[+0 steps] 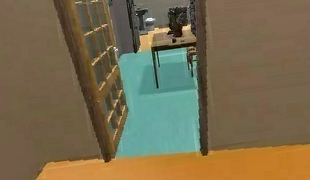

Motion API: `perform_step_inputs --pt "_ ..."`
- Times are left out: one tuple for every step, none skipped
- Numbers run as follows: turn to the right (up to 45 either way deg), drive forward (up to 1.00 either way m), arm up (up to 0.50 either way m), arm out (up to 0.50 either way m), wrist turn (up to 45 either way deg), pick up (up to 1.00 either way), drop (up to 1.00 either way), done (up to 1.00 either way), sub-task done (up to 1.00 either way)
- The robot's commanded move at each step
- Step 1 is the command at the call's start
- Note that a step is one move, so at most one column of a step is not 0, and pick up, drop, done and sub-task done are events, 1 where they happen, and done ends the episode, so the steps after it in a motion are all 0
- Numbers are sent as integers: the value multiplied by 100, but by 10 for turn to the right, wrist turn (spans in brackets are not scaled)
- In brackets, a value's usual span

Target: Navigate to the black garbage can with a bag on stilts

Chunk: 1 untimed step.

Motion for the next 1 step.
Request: perform_step_inputs --pt "-90 0 0 0 0 0 0 0 0"
